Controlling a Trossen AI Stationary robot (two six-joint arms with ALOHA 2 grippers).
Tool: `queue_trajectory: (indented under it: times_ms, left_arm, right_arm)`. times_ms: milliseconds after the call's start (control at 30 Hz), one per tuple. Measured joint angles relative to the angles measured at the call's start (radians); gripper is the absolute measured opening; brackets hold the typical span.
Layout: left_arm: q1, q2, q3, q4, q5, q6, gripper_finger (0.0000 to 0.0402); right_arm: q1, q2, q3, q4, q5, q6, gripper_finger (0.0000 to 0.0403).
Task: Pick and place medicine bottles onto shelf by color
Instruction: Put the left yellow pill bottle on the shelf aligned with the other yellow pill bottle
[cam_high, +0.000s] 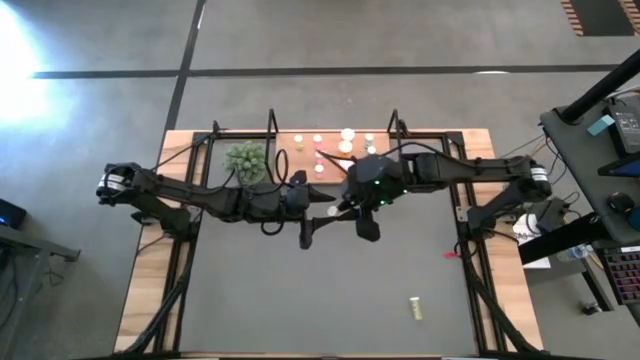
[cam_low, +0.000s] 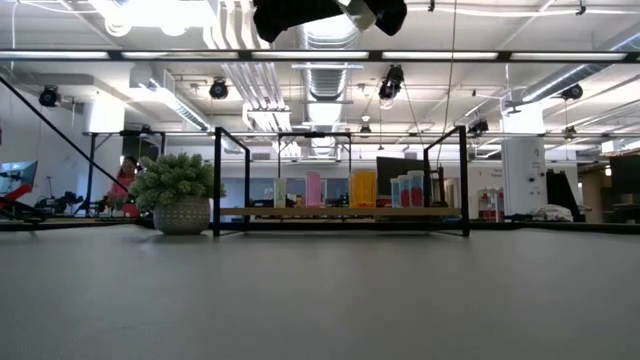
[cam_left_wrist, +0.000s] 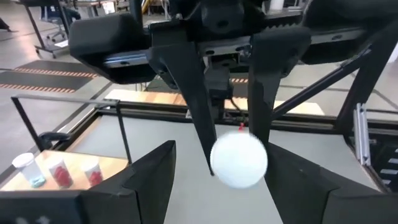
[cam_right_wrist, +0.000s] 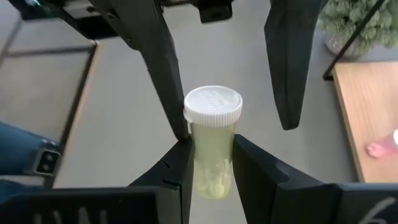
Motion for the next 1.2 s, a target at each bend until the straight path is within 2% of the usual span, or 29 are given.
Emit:
queue_trajectory:
  times_ms: [267,567,700,1000,1200]
  left_arm:
    - [0.004,0.001,0.002,-0.014,-0.003,-0.002,0.0219]
    - [0.005,-0.004,0.001,-0.023,-0.003,-0.091,0.0216]
    - [0.005,-0.005,0.007,-0.033,-0.001,-0.082,0.0189]
    - [0.004,-0.003,0.005,-0.042,0.005,-0.082,0.0084]
    - [0.004,-0.003,0.004,-0.03,0.004,-0.081,0.009]
  right_arm:
    - [0.0,0.072,0.091,-0.092,0.021,-0.054,0.0086]
    - [0.0,0.054,0.115,-0.111,0.06,-0.078,0.0086]
    - [0.0,0.048,0.115,-0.113,0.073,-0.078,0.0086]
    - [0.0,0.045,0.115,-0.129,0.097,-0.083,0.0086]
    - [0.0,0.044,0.115,-0.13,0.097,-0.082,0.0086]
